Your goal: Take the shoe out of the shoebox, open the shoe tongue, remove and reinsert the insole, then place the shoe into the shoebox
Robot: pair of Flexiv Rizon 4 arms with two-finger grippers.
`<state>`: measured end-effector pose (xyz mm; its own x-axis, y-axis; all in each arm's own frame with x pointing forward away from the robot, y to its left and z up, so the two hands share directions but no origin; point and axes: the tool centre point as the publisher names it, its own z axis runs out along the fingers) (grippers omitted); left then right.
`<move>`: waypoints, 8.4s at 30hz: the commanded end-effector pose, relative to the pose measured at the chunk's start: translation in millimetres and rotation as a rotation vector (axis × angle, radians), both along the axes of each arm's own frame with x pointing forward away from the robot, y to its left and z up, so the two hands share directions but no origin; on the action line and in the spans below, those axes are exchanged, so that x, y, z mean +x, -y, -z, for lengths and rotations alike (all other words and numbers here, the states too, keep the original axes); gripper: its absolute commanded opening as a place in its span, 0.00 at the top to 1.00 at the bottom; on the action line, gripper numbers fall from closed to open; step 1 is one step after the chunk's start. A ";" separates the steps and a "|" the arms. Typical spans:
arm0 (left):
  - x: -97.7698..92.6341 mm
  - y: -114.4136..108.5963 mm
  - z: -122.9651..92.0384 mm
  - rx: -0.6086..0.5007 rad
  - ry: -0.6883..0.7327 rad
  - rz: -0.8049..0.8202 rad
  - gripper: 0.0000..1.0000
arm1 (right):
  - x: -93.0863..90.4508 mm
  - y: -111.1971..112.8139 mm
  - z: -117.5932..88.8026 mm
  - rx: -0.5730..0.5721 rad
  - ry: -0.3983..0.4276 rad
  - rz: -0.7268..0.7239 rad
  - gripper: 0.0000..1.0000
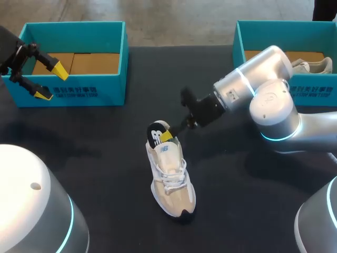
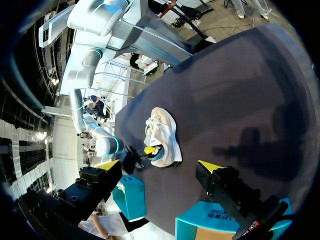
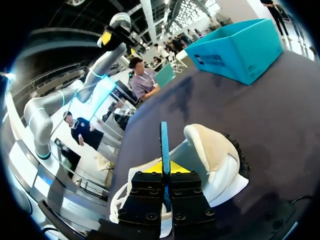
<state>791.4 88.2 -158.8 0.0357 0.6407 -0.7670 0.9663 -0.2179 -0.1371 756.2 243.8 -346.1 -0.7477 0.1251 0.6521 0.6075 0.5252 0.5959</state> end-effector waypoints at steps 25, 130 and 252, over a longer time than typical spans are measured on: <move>-0.6 0.0 -0.1 0.002 0.002 0.000 0.00 | 3.0 -2.7 -7.3 -0.004 0.027 0.005 0.52; -0.6 0.0 -0.1 0.002 0.002 0.000 0.00 | 6.4 -2.6 -52.1 -0.041 0.214 0.147 0.29; -0.6 0.0 -0.1 0.002 0.002 0.000 0.00 | 2.1 -23.6 -13.1 -0.881 0.306 0.627 0.77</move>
<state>791.4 88.3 -158.7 0.0357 0.6407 -0.7669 0.9663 -0.2179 -0.1370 758.6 267.8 -333.1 -0.5054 0.8616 -0.0459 0.8044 0.4898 0.3363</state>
